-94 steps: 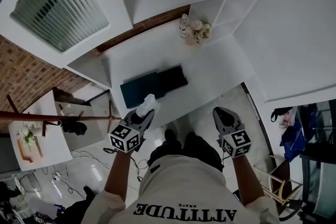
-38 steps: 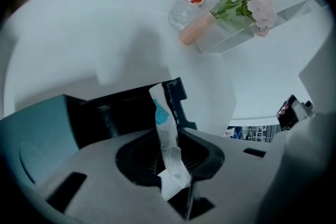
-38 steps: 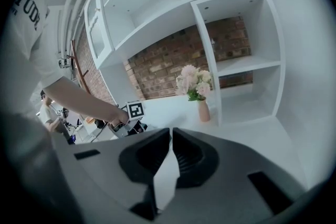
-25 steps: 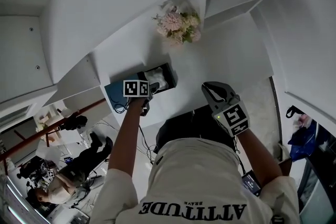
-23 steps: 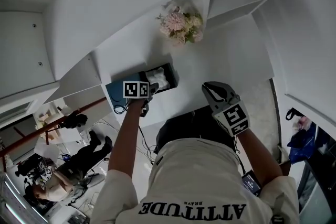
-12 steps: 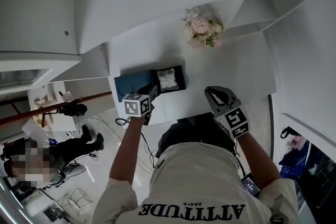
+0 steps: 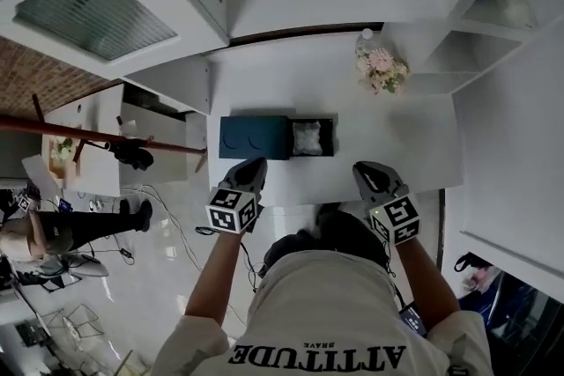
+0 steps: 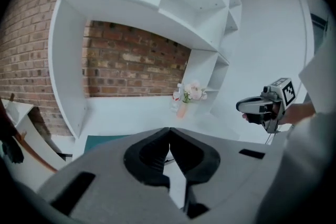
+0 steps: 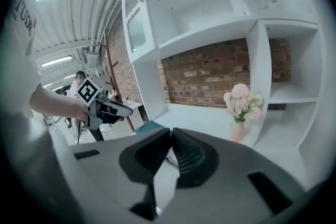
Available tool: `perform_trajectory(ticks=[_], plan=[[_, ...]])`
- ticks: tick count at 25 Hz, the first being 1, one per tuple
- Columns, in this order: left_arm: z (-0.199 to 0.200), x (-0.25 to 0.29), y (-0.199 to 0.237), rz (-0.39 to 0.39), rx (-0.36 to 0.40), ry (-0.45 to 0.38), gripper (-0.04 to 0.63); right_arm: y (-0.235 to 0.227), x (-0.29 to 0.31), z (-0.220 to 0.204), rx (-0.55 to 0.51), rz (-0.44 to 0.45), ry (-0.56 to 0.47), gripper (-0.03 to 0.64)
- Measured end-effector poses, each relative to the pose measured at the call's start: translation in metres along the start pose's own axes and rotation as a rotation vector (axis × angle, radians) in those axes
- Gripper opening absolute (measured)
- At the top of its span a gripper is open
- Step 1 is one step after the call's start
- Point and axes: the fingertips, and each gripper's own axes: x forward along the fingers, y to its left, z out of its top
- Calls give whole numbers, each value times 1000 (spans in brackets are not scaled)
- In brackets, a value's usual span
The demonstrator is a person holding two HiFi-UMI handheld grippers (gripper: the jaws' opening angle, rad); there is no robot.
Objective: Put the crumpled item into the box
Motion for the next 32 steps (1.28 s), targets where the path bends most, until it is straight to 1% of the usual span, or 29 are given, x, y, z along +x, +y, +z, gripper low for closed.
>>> perform_trajectory(ticks=[2,5,7,14,18,22,27,32], plan=[[-9,-20,0,1,-19,-30,26,14,-3,3,-22,-7,-7,37],[-27,-59,2,-8,-74,-62,26,43,-11,1,-23,-21,-10,37],[-35,-83,2,-9,-80,-83,26,60,-19,1,-15,-33,-19,37],[-31,-154,-14,-6,-19,-213,25,98,-53,1,-43,-92,-46,37],[-29,-190,-22,-14,-5,-256,25,119,-73,4,-55,-129,-64,37],[-29,-205,-31,-25,5,-278,26,131,-95,14,-65,-156,-103,37],[-26,-219,-46,17,39,-321,25,137,-120,13,-81,-162,-130,37],[-19,-229,-69,26,34,-352,25,127,-142,10,-76,-160,-150,37]])
